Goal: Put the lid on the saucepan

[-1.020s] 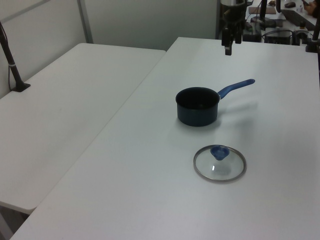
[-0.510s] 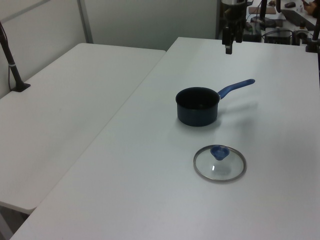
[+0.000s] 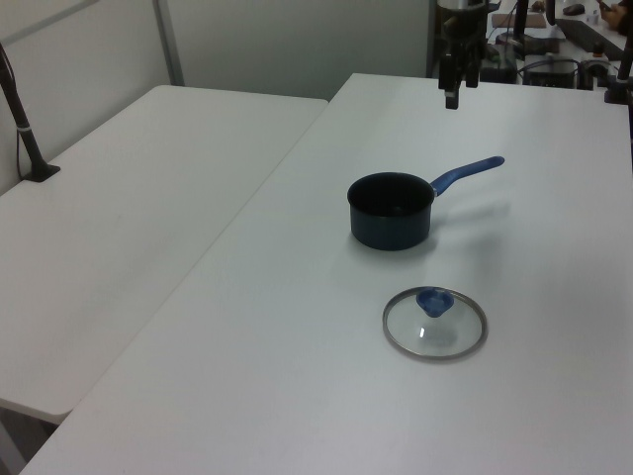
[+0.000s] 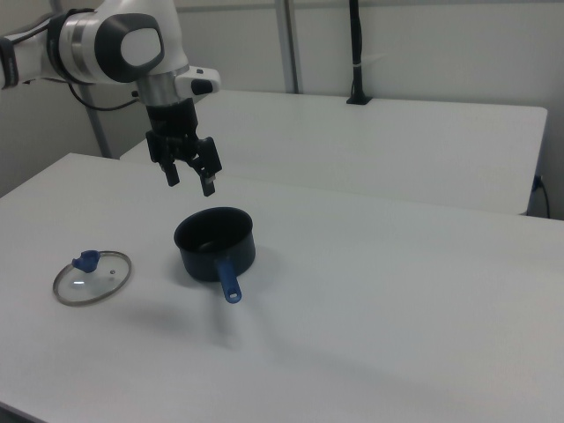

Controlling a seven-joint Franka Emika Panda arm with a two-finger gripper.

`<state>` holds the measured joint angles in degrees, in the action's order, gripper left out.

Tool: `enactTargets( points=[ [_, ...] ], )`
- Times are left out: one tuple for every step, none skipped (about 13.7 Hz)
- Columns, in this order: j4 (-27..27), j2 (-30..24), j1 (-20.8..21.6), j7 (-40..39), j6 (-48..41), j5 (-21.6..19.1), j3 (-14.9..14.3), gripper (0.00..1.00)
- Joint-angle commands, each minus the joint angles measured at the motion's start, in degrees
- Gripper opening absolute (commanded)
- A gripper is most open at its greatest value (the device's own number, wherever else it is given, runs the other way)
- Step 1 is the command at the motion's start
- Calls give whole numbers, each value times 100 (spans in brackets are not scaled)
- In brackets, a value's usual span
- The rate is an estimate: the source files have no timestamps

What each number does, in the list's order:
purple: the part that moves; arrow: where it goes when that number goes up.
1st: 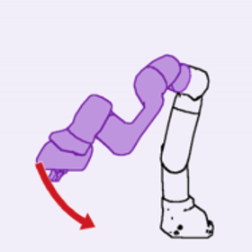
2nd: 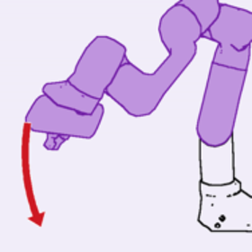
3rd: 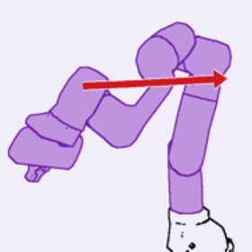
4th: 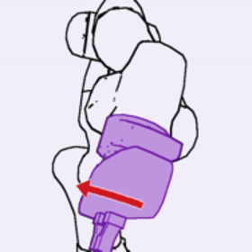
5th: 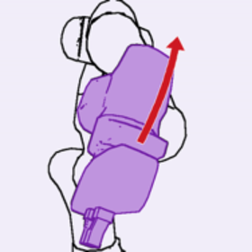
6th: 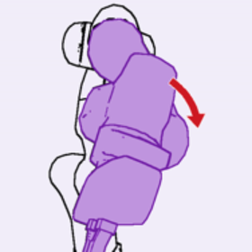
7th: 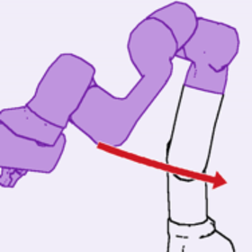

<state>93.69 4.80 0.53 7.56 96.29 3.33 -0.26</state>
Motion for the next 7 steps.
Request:
enactTargets(
  points=[
    [-8, 65, 149, -220, -137, -104, -18, 100],
    [0, 135, 202, -229, -120, -113, -9, 100],
    [-8, 179, 359, -203, -93, -122, -9, 100],
    [-8, 214, 482, -185, -93, -131, -9, 100],
    [9, 232, 649, -185, -93, -157, -9, 100],
    [9, 293, 781, -228, -93, -192, -9, 100],
    [44, 329, 974, -255, -102, -201, 0, 100]
  ],
)
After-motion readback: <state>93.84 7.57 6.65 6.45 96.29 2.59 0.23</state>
